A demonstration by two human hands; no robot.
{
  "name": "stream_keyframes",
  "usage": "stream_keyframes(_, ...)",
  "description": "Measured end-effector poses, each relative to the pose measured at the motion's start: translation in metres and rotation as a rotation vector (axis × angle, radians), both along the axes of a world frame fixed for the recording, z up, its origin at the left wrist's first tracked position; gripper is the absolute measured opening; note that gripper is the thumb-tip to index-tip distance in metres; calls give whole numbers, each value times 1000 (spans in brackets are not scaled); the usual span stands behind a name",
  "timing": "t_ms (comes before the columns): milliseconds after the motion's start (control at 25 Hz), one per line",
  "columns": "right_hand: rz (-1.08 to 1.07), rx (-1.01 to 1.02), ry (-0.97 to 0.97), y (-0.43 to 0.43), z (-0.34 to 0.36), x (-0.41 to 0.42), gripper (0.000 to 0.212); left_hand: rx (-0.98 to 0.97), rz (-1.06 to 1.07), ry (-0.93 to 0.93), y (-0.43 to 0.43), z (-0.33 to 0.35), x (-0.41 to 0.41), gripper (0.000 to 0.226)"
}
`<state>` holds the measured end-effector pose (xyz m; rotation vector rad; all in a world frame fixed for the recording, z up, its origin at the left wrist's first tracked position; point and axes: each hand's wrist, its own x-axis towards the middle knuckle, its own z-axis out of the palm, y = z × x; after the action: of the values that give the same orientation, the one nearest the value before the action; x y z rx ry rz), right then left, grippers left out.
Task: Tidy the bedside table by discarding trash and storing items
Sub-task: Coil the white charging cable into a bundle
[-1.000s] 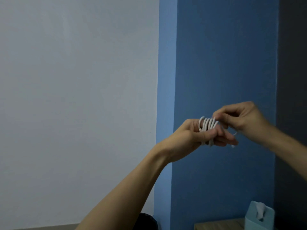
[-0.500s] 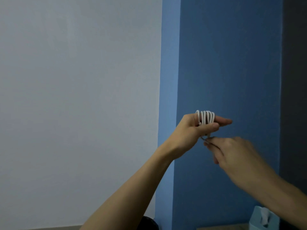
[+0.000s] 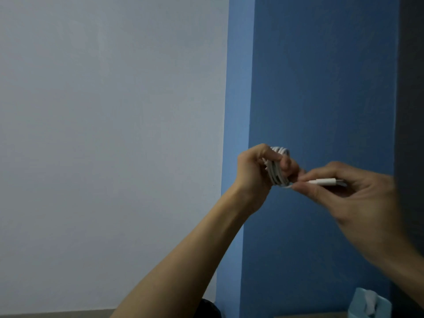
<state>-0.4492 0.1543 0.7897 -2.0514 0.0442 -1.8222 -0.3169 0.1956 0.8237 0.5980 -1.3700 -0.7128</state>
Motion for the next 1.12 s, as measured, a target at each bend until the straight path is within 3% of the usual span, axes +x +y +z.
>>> stream_keyframes(240, 425, 181, 47, -4, -1, 12, 43, -13, -47, 152, 8, 7, -10, 19)
stream_keyframes(320, 436, 211, 0, -9, 4, 8, 41, -1, -76, 278, 11, 9, -5, 20)
stream_keyframes(400, 305, 127, -7, -15, 14, 2, 41, 24, -63, 326, 10, 7, 1, 20)
stream_keyframes(560, 63, -56, 157, -13, 23, 2, 32, 60, -4, 231, 6, 1, -6, 21)
stream_keyframes(680, 33, -72, 127, -11, 19, 7, 16, 72, -20, 158, 2, 1, -9, 22)
stream_keyframes(800, 39, -30, 169, -19, 22, 7, 33, 86, -107, 41, 2, 1, -11, 24)
stream_keyframes(920, 258, 2, 384, -25, 32, 3, 56, 144, -239, -77, 8, 2, -13, 33)
stream_keyframes(1040, 193, -83, 443, -28, 36, -3, 58, 173, -291, -209, 10, 3, -9, 50)
stream_keyframes(1120, 124, -142, 435, -28, 34, -5, 47, 220, -290, -218, 8, 1, -4, 60)
